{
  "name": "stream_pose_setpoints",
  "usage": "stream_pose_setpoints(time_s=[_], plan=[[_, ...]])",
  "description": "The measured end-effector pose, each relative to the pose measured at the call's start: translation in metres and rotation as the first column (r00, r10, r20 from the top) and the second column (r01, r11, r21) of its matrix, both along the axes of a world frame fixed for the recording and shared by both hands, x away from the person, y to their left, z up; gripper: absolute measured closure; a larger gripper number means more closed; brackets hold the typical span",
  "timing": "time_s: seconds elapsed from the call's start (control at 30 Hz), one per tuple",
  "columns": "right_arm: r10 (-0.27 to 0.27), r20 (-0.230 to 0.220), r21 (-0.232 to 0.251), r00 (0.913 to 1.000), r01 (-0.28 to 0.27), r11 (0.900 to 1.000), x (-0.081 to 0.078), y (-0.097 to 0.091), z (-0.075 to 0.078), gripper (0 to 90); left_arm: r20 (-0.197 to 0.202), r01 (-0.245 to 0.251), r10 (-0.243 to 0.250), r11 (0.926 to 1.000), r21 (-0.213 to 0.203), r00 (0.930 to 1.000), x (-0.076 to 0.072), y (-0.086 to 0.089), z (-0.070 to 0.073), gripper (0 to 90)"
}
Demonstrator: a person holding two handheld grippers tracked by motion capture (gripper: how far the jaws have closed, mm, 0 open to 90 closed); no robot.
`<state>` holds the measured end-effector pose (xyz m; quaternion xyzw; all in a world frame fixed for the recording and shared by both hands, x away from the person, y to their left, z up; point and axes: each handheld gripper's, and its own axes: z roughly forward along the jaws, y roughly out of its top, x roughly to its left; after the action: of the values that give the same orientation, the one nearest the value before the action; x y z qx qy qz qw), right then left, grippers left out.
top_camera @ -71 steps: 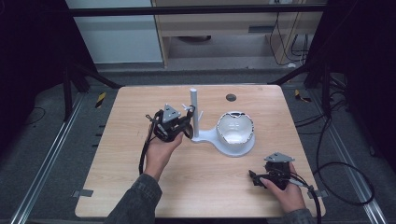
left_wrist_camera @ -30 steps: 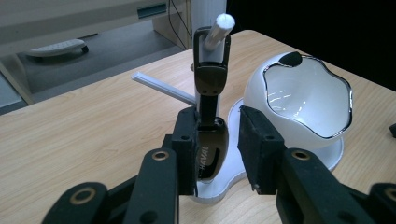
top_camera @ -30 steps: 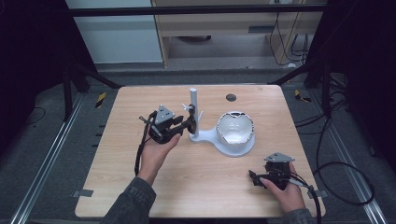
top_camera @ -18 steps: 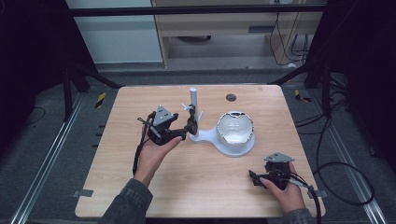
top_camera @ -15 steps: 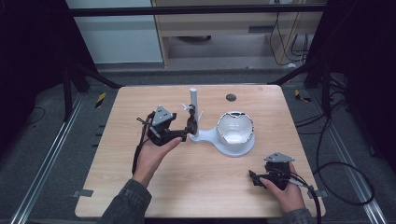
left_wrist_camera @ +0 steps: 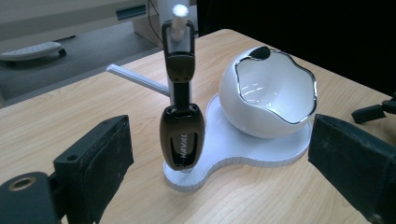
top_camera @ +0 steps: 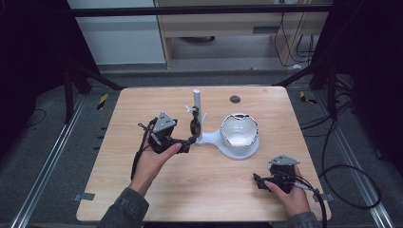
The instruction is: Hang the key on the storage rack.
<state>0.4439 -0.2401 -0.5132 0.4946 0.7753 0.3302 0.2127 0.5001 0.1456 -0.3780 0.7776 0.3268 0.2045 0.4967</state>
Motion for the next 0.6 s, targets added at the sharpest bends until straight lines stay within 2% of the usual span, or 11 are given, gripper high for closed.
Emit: stream_pose_setpoints(time_s=[0.2,0.3,0.33,0.6], plan=[[-0.010,-0.002,0.003,0.9999,0.010,0.9999,-0.001,0.001,0.000,0.5,-0.020,0.040,-0.039,0.9987,0.032,0.9990,-0.009,0.005,-0.003,6.1],[-0.008,-0.002,0.003,1.0000,0.008,1.0000,-0.001,0.001,0.000,0.4,-0.034,0.057,-0.057,0.9984,-0.002,0.9978,-0.013,0.010,-0.006,6.2],[-0.007,-0.001,0.001,1.0000,0.007,1.0000,-0.001,0.001,0.000,0.5,-0.038,0.062,-0.062,0.9980,-0.002,0.9973,-0.014,0.013,-0.007,6.2],[-0.007,-0.001,0.001,1.0000,0.007,1.0000,-0.001,0.001,0.000,0.4,-0.042,0.045,-0.043,0.9974,0.056,0.9982,-0.030,0.033,-0.017,6.4]])
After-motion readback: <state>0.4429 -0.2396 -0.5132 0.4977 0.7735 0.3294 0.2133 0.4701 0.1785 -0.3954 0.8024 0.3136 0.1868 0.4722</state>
